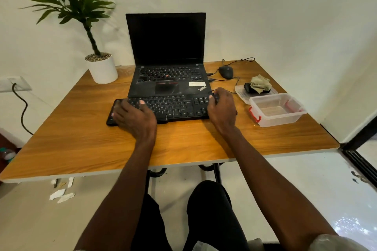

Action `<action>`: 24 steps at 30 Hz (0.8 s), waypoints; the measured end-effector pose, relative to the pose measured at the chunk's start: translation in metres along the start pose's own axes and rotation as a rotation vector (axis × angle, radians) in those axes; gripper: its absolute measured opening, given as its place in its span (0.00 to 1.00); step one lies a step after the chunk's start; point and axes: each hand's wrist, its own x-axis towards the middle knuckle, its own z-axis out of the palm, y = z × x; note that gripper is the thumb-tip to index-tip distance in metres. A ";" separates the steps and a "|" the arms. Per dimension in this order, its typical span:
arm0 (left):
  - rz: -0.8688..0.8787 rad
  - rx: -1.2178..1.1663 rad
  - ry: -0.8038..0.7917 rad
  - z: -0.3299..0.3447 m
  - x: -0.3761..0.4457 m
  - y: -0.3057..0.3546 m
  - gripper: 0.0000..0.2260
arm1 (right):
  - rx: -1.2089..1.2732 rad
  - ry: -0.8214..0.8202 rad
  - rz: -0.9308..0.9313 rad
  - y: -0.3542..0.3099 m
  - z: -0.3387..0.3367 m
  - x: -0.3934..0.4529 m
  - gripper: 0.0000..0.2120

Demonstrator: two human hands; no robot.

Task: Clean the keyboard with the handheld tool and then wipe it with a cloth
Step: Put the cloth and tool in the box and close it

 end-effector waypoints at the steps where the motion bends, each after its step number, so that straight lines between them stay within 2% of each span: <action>1: 0.045 -0.089 -0.023 0.005 -0.011 0.013 0.21 | 0.007 -0.034 -0.028 -0.004 -0.002 0.007 0.09; 4: 0.181 -0.329 -0.159 0.026 -0.049 0.061 0.18 | 0.038 -0.090 -0.046 -0.005 -0.022 0.035 0.07; 6: 0.266 -0.397 -0.296 0.036 -0.067 0.094 0.17 | 0.058 -0.091 -0.022 0.005 -0.044 0.058 0.07; 10: 0.472 -0.391 -0.599 0.060 -0.090 0.160 0.15 | -0.008 -0.068 0.102 0.070 -0.102 0.106 0.16; 12: 0.544 -0.353 -0.715 0.075 -0.096 0.186 0.16 | -0.049 -0.108 0.179 0.107 -0.126 0.123 0.19; 14: 0.558 -0.314 -0.802 0.092 -0.103 0.207 0.17 | -0.150 -0.198 0.179 0.136 -0.137 0.134 0.20; 17: 0.558 -0.225 -0.870 0.113 -0.113 0.226 0.17 | -0.273 -0.386 0.100 0.156 -0.135 0.140 0.29; 19: 0.565 -0.222 -0.880 0.121 -0.120 0.232 0.15 | -0.286 -0.443 0.051 0.160 -0.125 0.142 0.33; 22: 0.576 -0.236 -0.808 0.128 -0.130 0.231 0.05 | -0.318 -0.483 0.021 0.165 -0.111 0.143 0.32; 24: 0.565 -0.224 -0.818 0.131 -0.135 0.228 0.04 | -0.324 -0.464 0.009 0.171 -0.106 0.145 0.27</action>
